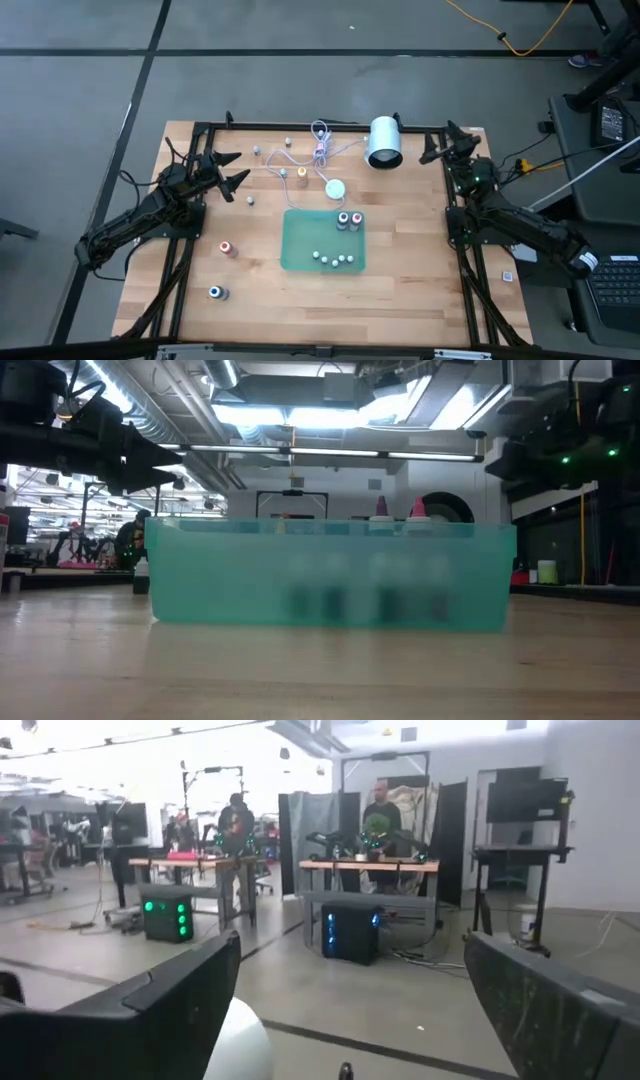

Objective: Pick & Place food coloring
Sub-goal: Put the top small blue food coloring bottle into the bin

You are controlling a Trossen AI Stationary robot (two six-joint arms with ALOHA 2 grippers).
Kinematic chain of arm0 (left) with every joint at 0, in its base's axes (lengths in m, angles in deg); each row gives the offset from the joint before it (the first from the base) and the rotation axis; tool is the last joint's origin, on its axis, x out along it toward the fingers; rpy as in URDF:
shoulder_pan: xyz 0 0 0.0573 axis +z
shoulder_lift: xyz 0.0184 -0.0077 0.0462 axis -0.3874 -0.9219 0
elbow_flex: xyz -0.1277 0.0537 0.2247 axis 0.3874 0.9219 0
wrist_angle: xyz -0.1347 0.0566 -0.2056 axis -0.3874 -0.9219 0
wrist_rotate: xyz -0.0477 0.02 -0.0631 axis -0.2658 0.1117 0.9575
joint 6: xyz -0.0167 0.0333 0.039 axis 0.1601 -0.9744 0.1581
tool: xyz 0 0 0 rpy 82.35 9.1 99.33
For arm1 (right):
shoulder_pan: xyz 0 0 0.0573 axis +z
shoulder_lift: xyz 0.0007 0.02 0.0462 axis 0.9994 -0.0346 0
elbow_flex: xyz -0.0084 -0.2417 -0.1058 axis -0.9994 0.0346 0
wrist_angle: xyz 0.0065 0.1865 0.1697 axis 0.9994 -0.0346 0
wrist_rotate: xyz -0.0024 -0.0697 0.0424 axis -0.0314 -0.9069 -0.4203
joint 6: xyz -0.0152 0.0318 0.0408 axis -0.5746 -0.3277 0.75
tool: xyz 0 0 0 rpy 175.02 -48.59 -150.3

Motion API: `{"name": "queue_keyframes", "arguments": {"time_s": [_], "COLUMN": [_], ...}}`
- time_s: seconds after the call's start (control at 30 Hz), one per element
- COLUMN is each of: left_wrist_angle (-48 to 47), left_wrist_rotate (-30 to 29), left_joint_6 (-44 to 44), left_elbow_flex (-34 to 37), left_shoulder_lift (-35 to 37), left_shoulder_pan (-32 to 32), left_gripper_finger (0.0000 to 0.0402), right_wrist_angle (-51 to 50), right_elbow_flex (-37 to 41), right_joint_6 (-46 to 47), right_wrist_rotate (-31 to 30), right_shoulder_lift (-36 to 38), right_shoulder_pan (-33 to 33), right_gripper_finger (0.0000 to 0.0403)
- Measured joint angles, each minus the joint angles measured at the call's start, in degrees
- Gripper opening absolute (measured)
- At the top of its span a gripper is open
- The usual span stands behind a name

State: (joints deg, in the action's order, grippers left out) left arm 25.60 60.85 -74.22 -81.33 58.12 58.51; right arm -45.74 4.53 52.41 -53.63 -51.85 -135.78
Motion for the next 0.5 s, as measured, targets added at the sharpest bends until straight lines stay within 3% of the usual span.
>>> {"name": "queue_keyframes", "arguments": {"time_s": [0.27, 0.5], "left_wrist_angle": [0.00, 0.00], "left_wrist_rotate": [0.00, 0.00], "left_joint_6": [0.00, 0.00], "left_elbow_flex": [0.00, 0.02], "left_shoulder_lift": [-0.01, 0.00], "left_shoulder_pan": [0.02, 0.00], "left_gripper_finger": [0.0333, 0.0333], "right_wrist_angle": [-0.96, -10.58], "right_elbow_flex": [0.00, 0.00], "right_joint_6": [2.72, 2.98], "right_wrist_rotate": [0.00, 0.00], "right_shoulder_lift": [3.41, 9.50], "right_shoulder_pan": [-0.58, -0.58], "right_gripper_finger": [0.0384, 0.0384]}}
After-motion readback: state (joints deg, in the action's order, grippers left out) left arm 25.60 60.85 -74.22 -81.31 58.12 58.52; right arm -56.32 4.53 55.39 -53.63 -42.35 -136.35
